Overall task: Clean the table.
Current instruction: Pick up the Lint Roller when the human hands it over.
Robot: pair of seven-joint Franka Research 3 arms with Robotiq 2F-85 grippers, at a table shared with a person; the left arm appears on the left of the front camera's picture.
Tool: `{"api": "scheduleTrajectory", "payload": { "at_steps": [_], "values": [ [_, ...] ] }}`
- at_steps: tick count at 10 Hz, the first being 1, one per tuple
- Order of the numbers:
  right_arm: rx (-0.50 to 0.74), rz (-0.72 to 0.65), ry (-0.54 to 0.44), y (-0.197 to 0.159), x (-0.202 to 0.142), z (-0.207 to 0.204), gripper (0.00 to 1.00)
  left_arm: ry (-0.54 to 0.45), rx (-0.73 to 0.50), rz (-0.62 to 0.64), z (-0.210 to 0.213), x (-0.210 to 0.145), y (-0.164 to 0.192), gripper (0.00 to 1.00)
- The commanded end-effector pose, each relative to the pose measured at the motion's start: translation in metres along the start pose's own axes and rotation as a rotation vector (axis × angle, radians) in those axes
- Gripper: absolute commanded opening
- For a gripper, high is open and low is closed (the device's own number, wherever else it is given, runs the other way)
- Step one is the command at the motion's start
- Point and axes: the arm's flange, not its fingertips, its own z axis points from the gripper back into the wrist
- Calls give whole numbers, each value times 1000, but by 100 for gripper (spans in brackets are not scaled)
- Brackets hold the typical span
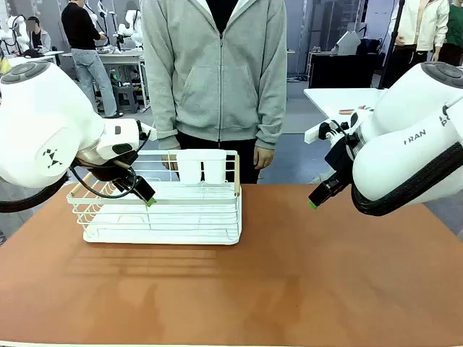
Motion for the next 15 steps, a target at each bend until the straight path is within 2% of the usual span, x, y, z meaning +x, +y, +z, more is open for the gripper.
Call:
{"api": "scheduleTrajectory", "payload": {
  "at_steps": [1,10,11,12,14,15],
  "values": [
    [0,0,0,0,0,0,100,0,0,0,0,0,0,100],
    [-1,1,0,0,0,0,100,0,0,-1,0,0,0,100],
    [38,-61,-7,-15,6,21,100,22,-58,29,12,12,12,100],
    [136,-160,-7,-34,9,40,100,42,-139,104,27,21,29,100],
    [367,-344,-20,-73,4,74,100,80,-403,385,66,27,81,100],
    [506,-410,-56,-92,-7,87,100,69,-609,489,88,19,115,100]
  ]
}}
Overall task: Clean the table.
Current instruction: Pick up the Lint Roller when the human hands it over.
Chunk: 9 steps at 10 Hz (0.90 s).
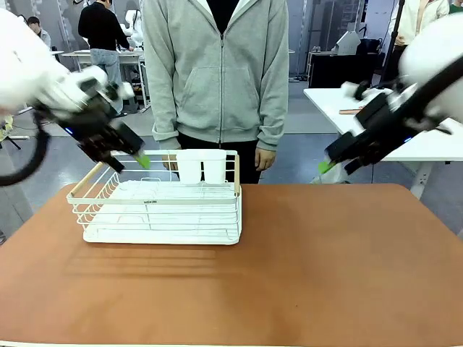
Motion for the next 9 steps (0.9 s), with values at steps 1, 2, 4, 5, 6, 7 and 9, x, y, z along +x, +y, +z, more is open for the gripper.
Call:
{"api": "scheduleTrajectory", "payload": {
  "at_steps": [1,2,4,5,6,7,9],
  "values": [
    [269,-211,-53,-56,-13,51,100,-7,-387,295,79,-1,80,100],
    [381,-286,-109,-80,-26,73,100,-46,-552,374,110,-12,116,100],
    [575,-448,-274,-134,-66,112,100,-146,-763,474,155,-46,184,100],
    [626,-496,-317,-155,-84,126,100,-171,-791,517,167,-62,211,100],
    [658,-540,-363,-172,-98,133,100,-186,-812,567,172,-73,231,100],
    [673,-560,-381,-184,-108,139,100,-201,-830,621,176,-82,251,100],
    [669,-602,-397,-206,-122,138,100,-229,-807,725,178,-86,274,100]
  ]
}}
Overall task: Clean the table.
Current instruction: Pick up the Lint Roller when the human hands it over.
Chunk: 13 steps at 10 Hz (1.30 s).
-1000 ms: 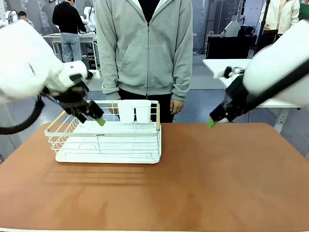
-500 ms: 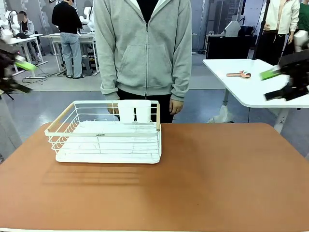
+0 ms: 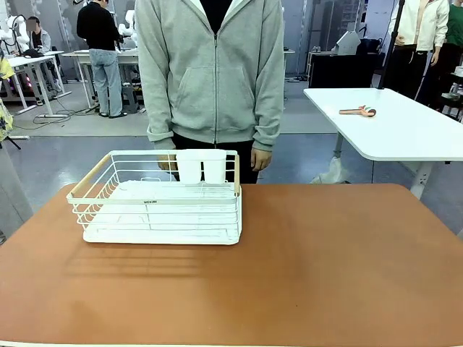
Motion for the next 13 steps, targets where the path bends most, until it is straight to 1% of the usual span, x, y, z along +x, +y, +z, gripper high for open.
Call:
{"api": "scheduleTrajectory", "payload": {
  "at_steps": [1,2,3,4,5,13],
  "values": [
    [-2,0,-15,-12,7,0,100,-44,26,34,7,17,-21,100],
    [-2,-14,-24,-19,6,1,100,-49,50,40,5,19,-21,100],
    [-16,7,-20,-16,4,0,100,-55,68,27,-1,18,-27,100],
    [-10,-35,-17,-20,4,3,100,-54,94,-2,-10,14,-38,100],
    [-10,-35,-17,-20,4,3,100,-38,42,28,6,21,-14,100],
    [-10,-35,-17,-20,4,3,100,-38,42,28,6,21,-14,100]
  ]
}}
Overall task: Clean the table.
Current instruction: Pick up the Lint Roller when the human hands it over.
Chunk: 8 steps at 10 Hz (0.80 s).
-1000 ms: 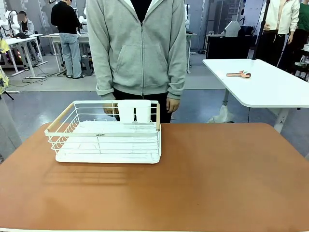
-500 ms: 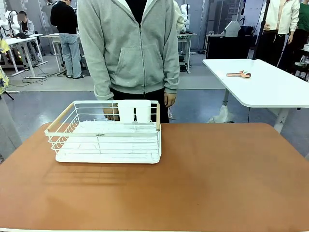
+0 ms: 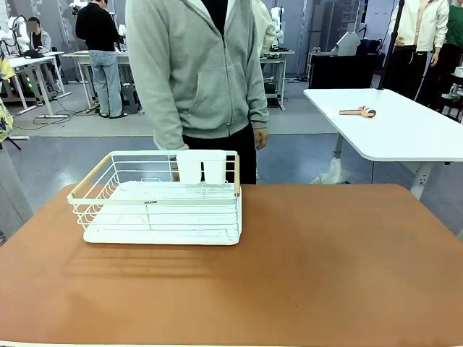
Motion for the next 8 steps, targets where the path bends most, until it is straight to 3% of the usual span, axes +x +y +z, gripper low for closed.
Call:
{"api": "scheduleTrajectory", "payload": {
  "at_steps": [1,8],
  "values": [
    [14,3,-5,2,1,0,100,9,-12,-14,3,-4,-2,100],
    [14,3,-5,2,1,0,100,9,-12,-14,3,-4,-2,100]
  ]
}}
